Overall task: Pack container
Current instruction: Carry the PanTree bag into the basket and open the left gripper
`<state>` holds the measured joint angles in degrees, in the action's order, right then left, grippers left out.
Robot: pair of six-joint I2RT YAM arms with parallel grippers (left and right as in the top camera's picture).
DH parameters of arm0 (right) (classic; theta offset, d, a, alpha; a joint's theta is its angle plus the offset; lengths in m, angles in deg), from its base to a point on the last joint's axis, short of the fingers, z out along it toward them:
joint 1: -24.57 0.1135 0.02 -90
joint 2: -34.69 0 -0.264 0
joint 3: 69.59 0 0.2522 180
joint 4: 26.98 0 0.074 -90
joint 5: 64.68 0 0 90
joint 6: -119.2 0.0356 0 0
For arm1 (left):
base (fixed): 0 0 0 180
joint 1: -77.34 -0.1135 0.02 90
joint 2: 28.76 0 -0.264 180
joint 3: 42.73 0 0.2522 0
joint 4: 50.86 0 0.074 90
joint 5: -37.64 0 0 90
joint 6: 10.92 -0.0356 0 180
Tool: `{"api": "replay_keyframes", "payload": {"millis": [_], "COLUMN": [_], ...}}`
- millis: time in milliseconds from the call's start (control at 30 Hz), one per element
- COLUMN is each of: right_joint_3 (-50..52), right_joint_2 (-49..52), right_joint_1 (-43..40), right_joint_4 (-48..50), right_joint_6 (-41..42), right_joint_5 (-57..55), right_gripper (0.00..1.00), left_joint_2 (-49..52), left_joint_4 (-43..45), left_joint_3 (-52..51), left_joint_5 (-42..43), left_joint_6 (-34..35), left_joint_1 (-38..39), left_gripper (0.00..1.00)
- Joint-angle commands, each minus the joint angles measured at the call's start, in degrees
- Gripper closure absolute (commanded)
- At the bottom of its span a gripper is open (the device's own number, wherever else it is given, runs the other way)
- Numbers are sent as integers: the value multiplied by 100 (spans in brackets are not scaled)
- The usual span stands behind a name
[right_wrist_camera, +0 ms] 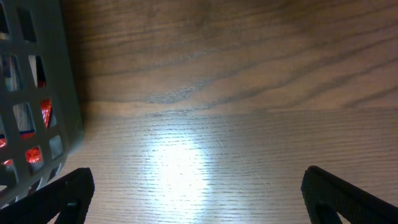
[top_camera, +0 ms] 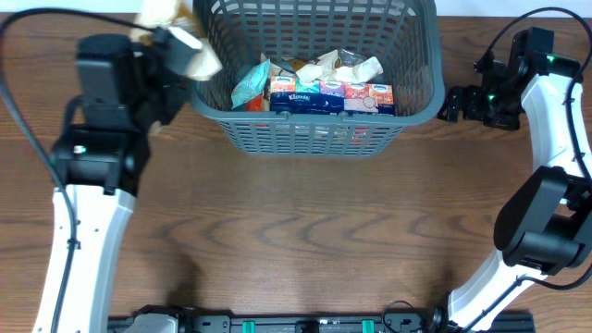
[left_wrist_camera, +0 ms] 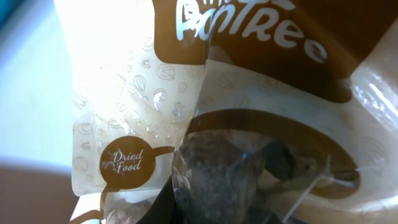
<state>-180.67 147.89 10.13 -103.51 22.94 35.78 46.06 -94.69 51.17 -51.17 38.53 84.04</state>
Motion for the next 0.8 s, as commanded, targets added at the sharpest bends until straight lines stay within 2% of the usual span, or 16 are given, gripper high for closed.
{"api": "replay_keyframes", "payload": {"millis": [0, 167, 467, 767], "right_joint_3": [52, 52, 52, 52], "right_joint_2": [7, 7, 7, 7], "right_joint_1": [103, 103, 103, 103], "right_joint_4": [-31, -79, -87, -83], "right_joint_6": [-9, -50, -70, -70], "right_joint_5": [-17, -17, -17, -17], "right_gripper": [1, 1, 1, 1], "left_joint_2": [-26, -24, 251, 1270], "left_joint_4": [365, 752, 1082, 940], "left_joint_3": [365, 732, 796, 796], "left_joint_5": [-13, 9, 1580, 1781], "left_joint_6": [-721, -1073, -2236, -2262], "left_joint_1": [404, 927, 1349, 1346], "left_gripper": [94, 94, 93, 91]}}
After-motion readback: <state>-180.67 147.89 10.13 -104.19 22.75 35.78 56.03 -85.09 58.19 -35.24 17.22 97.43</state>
